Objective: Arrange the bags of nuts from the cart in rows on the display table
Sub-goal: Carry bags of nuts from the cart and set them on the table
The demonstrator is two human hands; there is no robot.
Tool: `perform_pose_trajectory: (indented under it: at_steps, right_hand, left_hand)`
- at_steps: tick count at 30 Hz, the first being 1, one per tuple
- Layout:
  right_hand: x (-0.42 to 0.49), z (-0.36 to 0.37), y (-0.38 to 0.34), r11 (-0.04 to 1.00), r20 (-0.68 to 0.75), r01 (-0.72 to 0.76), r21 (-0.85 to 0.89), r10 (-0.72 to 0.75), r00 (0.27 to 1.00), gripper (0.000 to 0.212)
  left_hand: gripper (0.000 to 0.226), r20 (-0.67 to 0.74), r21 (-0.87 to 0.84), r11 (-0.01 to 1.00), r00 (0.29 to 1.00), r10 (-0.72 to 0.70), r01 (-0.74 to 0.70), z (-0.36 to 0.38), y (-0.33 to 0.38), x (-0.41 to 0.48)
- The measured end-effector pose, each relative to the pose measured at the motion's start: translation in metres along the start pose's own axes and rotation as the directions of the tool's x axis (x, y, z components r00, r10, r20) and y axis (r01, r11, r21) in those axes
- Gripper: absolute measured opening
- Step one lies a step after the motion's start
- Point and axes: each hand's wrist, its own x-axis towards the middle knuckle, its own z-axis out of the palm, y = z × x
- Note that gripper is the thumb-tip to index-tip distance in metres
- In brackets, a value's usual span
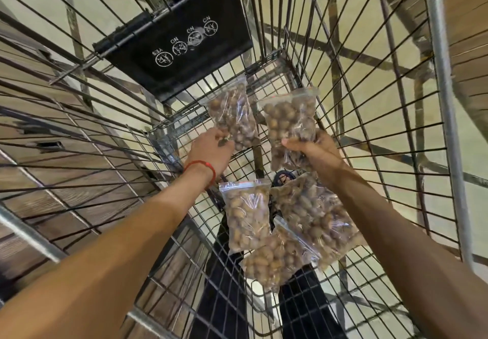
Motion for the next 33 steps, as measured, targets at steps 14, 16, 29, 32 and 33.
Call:
perform_pose_trajectory:
  at_steps: [14,16,29,32,33]
  right_hand:
    - [0.015,-0.015,0.018,0.997,-0.098,0.078,0.012,-0.076,0.992,0.036]
    - [0.016,-0.016,0.017,0.998,-0.114,0.069,-0.004,-0.069,0.991,0.030]
    - [0.005,-0.019,0.016,0.999,-0.138,0.033,-0.009,-0.034,0.990,0.033]
    - [0.003,-0.020,0.016,0.999,-0.117,0.034,-0.007,-0.034,0.993,0.035]
    - [0.003,-0.021,0.016,0.999,-0.105,0.038,-0.020,-0.040,0.994,0.035]
  left_hand:
    - [0.058,0.055,-0.515,0.806,0.949,-0.310,0.293,0.036,-0.002,0.070]
    - [0.035,0.132,-0.539,0.773,0.939,-0.316,0.336,0.035,0.006,0.070]
    - [0.012,0.120,-0.552,0.793,0.965,-0.232,0.259,0.041,0.009,0.075]
    - [0.019,0.093,-0.596,0.763,0.965,-0.244,0.250,0.043,0.005,0.071]
    - [0.026,0.121,-0.627,0.730,0.959,-0.255,0.273,0.043,0.001,0.070]
